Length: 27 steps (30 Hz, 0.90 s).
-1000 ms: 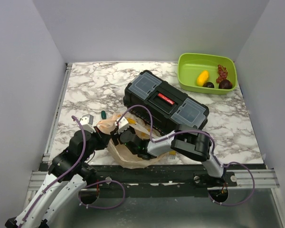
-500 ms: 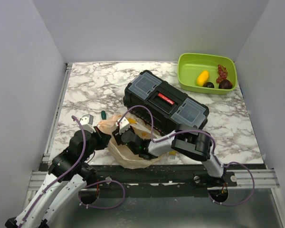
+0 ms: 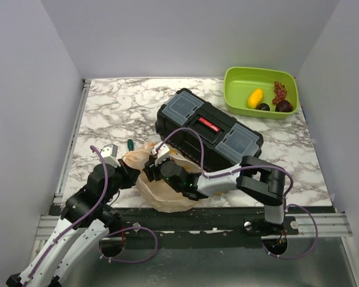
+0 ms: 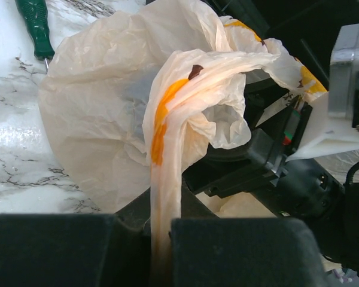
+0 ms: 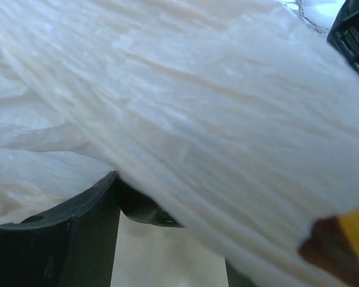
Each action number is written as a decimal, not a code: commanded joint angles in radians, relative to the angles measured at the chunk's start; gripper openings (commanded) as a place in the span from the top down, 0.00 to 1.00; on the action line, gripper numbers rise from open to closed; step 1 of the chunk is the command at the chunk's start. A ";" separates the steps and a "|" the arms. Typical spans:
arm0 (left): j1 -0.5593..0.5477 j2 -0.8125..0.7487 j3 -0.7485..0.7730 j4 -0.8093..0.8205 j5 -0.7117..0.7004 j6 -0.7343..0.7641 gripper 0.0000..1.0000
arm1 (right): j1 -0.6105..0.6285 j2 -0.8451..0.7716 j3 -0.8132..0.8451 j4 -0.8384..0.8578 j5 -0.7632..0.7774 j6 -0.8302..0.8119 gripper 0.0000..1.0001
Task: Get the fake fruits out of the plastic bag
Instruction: Take out the fake fruit from the plastic bag.
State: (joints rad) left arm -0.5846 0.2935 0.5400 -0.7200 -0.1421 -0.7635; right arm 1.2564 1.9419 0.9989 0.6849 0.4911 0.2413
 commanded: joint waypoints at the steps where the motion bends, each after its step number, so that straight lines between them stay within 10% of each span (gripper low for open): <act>1: -0.002 -0.008 0.002 0.007 -0.013 -0.005 1.00 | -0.002 -0.059 -0.038 -0.047 -0.062 0.053 0.84; 27: -0.002 0.050 0.055 0.033 -0.072 0.056 1.00 | -0.002 -0.443 -0.099 -0.224 -0.249 0.133 0.94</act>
State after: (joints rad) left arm -0.5846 0.3218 0.5526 -0.7162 -0.1642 -0.7464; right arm 1.2564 1.5566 0.9138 0.4942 0.2573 0.3668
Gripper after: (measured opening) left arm 0.003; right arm 0.588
